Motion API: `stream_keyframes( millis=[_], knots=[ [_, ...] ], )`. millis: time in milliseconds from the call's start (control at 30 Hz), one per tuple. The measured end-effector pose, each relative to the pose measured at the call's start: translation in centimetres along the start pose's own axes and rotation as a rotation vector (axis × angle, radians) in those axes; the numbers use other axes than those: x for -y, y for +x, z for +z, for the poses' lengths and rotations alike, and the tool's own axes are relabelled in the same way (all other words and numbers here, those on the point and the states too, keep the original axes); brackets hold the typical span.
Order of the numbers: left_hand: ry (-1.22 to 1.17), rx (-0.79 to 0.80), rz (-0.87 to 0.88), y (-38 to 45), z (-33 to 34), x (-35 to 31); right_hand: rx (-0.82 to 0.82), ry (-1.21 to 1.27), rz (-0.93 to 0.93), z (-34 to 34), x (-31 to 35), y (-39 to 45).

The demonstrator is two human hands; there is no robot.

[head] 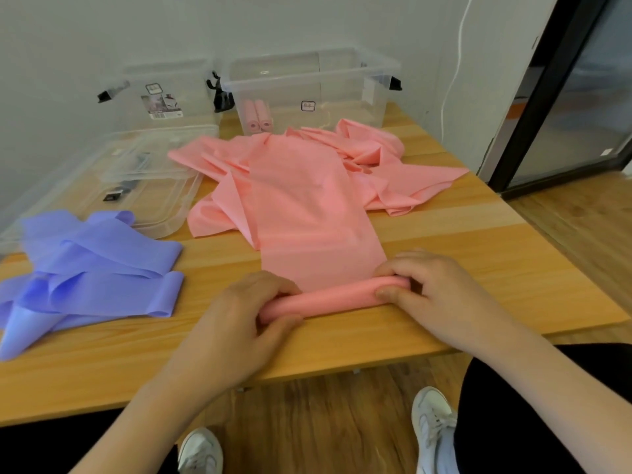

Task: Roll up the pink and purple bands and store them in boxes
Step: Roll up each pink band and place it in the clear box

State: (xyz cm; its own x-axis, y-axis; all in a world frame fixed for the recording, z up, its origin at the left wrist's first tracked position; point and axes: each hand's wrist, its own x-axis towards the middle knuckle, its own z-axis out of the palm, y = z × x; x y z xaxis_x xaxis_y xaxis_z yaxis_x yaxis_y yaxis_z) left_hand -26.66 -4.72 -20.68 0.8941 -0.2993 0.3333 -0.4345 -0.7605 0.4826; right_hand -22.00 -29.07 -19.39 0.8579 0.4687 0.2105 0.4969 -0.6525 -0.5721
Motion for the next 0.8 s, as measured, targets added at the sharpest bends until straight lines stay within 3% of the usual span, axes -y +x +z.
stream_keyframes(
  millis=[100, 233, 400, 533, 700, 800],
  knots=[
    [-0.026, -0.045, -0.033, -0.04, -0.11, -0.20, 0.055, -0.019, -0.028, 0.18, 0.28, -0.15],
    [0.110, -0.005, 0.033, -0.06, 0.27, -0.06, 0.037, -0.032, -0.058, 0.39, 0.48, -0.15],
    [0.018, -0.038, -0.049, -0.34, 0.08, -0.16, 0.091, -0.079, -0.067, 0.49, 0.15, -0.29],
    [0.104, -0.005, 0.043, -0.05, 0.19, -0.01, 0.055, -0.036, -0.036, 0.32, 0.29, -0.18],
    [-0.019, -0.019, -0.043, -0.32, 0.19, -0.18, 0.095, -0.043, -0.069, 0.23, 0.01, -0.09],
    [0.085, 0.047, 0.041, -0.40, 0.56, -0.10, 0.092, -0.033, -0.081, 0.47, 0.28, -0.14]
  ],
)
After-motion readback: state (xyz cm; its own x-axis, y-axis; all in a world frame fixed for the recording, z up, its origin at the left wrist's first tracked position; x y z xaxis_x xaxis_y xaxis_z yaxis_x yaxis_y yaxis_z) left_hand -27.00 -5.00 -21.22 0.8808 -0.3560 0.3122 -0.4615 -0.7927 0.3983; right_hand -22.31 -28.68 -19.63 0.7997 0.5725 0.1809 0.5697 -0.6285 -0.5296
